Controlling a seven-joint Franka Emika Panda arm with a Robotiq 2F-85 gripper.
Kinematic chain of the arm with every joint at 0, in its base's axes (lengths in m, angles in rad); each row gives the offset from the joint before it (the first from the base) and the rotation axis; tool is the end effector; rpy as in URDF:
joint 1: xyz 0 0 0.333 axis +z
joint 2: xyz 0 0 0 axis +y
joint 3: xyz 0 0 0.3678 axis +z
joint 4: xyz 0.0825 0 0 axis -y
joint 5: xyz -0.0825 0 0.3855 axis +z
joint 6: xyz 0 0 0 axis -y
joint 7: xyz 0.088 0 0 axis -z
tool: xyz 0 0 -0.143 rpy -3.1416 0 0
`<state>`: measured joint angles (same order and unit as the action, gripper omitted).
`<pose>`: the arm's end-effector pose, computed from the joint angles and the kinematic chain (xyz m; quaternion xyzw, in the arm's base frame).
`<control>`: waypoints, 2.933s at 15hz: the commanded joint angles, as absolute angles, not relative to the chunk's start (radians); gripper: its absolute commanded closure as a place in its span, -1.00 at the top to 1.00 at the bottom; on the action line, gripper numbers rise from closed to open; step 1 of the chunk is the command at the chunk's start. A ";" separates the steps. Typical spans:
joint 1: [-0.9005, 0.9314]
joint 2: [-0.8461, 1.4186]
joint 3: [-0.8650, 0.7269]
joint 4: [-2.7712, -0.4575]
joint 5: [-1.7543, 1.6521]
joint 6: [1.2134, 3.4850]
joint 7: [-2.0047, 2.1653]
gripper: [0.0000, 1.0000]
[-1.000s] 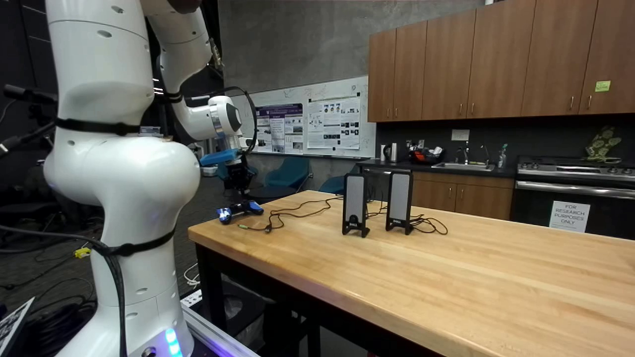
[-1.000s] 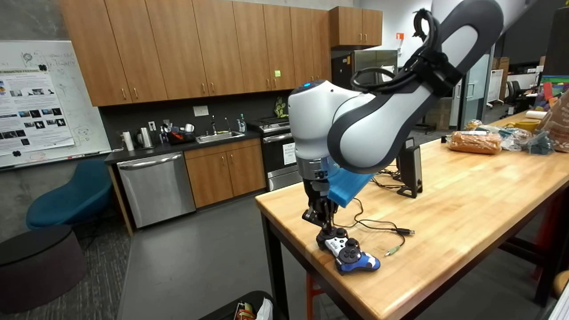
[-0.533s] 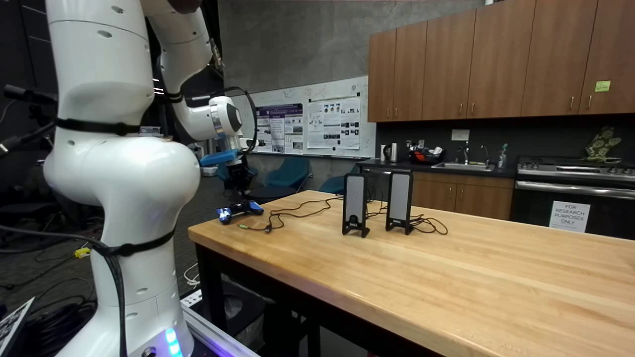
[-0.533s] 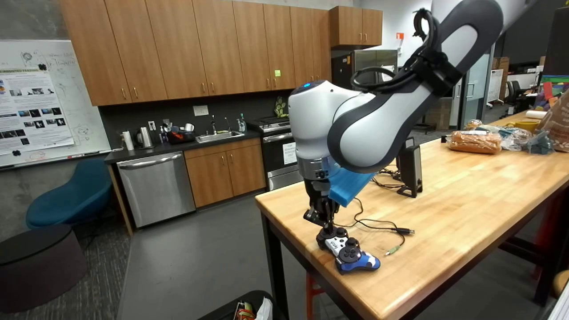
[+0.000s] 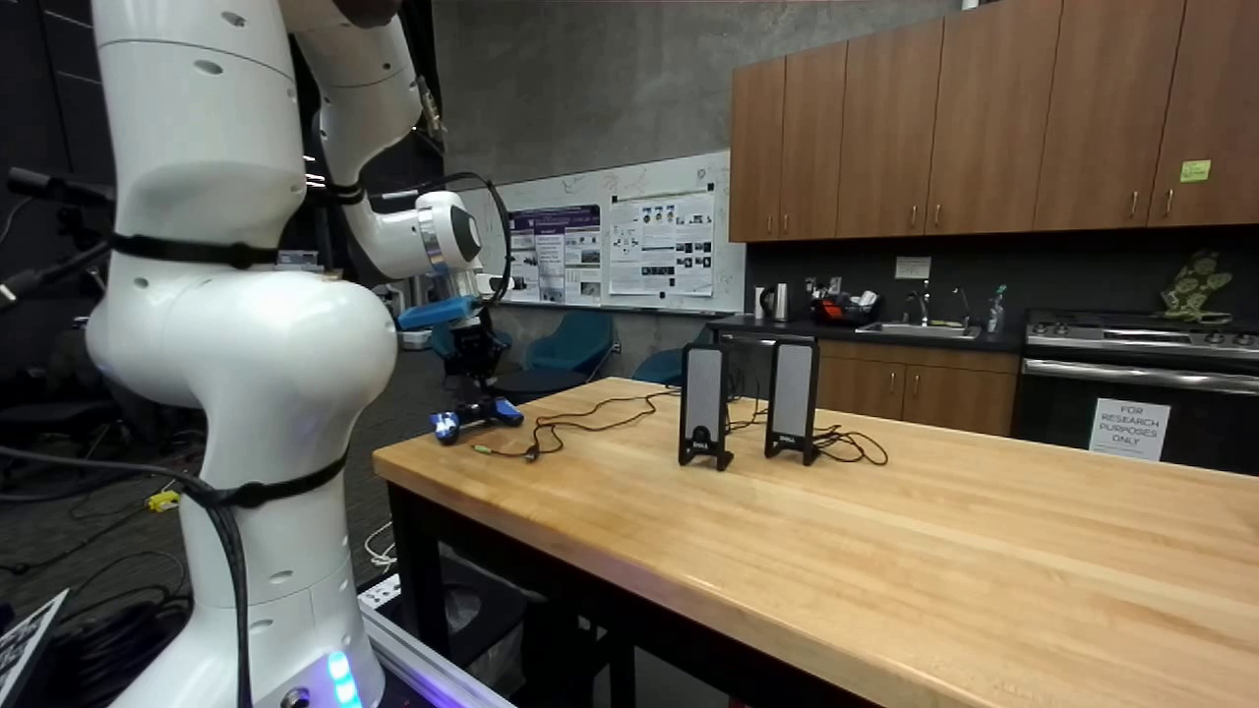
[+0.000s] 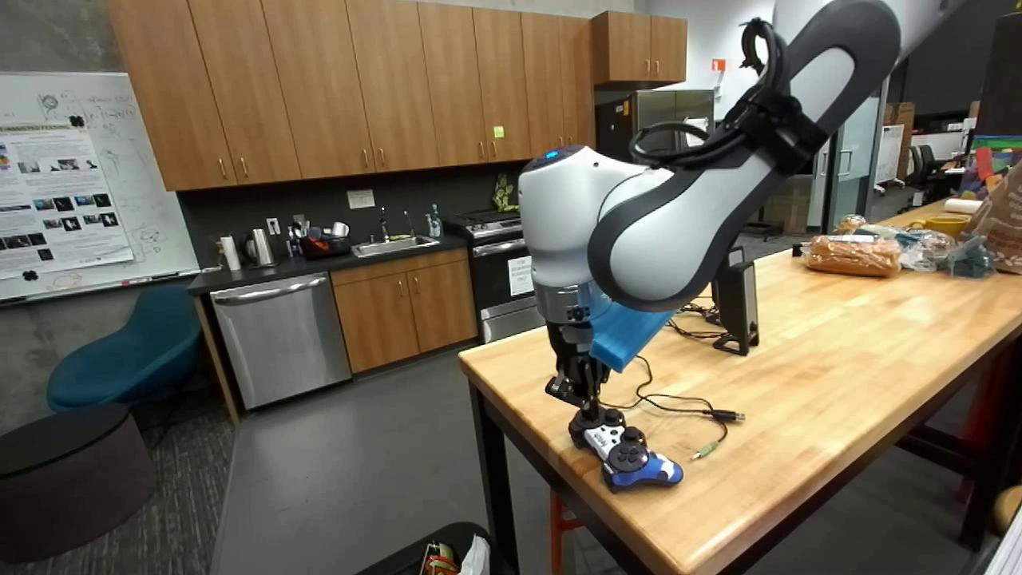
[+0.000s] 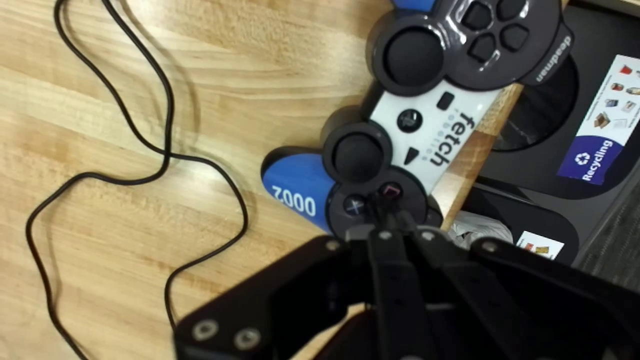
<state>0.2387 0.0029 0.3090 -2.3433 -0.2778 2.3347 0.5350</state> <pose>0.4364 0.2526 0.3468 0.9898 0.1026 0.0462 0.0877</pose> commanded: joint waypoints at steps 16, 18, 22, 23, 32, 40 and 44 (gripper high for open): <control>0.250 -0.216 0.312 -2.464 -0.102 2.297 0.572 0.50; 0.247 -0.225 0.320 -2.480 -0.089 2.304 0.593 0.77; 0.245 -0.203 0.322 -2.502 -0.050 2.339 0.604 1.00; 0.243 -0.192 0.322 -2.506 -0.044 2.348 0.606 1.00; 0.238 -0.118 0.315 -2.508 -0.035 2.419 0.602 1.00; 0.240 -0.051 0.307 -2.501 -0.052 2.457 0.625 0.44; 0.239 -0.061 0.298 -2.502 -0.055 2.459 0.644 -0.13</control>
<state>0.2389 -0.0565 0.3072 -2.5088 -0.0472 2.4535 0.6170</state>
